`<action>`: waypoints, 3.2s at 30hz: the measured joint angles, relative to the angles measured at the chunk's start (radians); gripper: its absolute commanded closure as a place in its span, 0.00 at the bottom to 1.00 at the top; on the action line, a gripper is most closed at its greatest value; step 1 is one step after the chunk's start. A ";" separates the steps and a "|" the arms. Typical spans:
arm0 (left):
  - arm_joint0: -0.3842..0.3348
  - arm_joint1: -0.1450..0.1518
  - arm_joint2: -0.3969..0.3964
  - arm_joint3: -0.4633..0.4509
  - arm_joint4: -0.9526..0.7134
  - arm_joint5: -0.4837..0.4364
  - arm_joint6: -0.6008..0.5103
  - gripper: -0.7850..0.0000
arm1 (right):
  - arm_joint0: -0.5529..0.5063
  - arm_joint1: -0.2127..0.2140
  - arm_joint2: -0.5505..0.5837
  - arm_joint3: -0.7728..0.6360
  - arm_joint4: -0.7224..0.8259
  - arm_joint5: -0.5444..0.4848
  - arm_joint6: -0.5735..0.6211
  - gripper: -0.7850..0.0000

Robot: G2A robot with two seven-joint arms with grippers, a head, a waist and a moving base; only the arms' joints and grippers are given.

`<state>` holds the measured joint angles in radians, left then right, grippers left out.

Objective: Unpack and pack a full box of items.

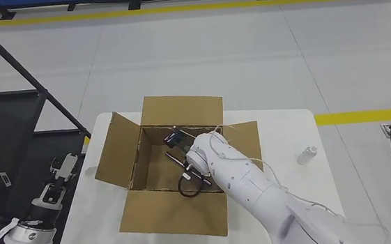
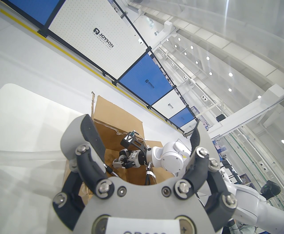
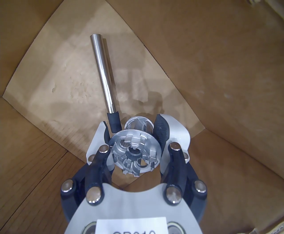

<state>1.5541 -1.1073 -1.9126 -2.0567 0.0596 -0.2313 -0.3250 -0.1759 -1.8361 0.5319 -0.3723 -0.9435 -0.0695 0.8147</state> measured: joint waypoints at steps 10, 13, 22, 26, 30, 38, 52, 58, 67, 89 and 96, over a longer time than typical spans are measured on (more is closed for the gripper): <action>0.000 0.000 0.000 0.000 0.000 0.000 0.000 0.00 | 0.009 -0.005 0.018 0.009 -0.018 0.008 -0.028 0.15; 0.000 0.000 0.000 0.000 0.000 0.000 0.000 0.00 | 0.004 -0.002 0.022 0.001 -0.028 0.012 -0.030 0.07; 0.000 0.000 0.000 0.000 0.000 0.000 0.000 0.00 | -0.015 0.034 0.067 -0.088 -0.055 0.010 -0.078 0.00; 0.000 0.000 0.000 0.000 0.000 0.000 0.000 0.00 | -0.050 0.077 0.109 -0.204 -0.091 0.026 -0.095 0.00; 0.000 0.000 0.000 0.000 0.000 0.000 0.000 0.00 | -0.147 0.155 0.196 -0.444 -0.178 0.070 -0.054 0.00; 0.000 0.000 0.000 0.000 0.000 0.000 0.000 0.00 | -0.639 0.335 0.548 -1.306 -0.497 0.052 0.208 0.00; 0.000 0.000 0.000 0.000 0.000 0.000 0.000 0.00 | -0.859 0.375 0.966 -1.545 -0.663 0.313 0.205 0.00; 0.000 0.000 0.000 0.000 0.000 0.000 0.000 0.00 | -0.771 0.385 1.081 -1.359 -0.639 0.320 0.338 0.00; 0.000 0.000 0.000 0.000 0.000 0.000 0.000 0.00 | -0.626 0.407 1.180 -1.037 -0.529 0.191 0.417 0.00; 0.000 0.000 0.000 0.000 0.000 0.000 0.000 0.00 | -0.561 0.433 1.159 -0.883 -0.512 0.173 0.376 1.00; 0.000 0.000 0.000 0.000 0.000 0.000 0.000 0.00 | -0.679 0.425 1.100 -1.198 -0.462 0.176 0.325 1.00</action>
<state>1.5541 -1.1073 -1.9126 -2.0567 0.0596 -0.2313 -0.3250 -0.8551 -1.4106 1.6322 -1.5699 -1.4050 0.1067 1.1401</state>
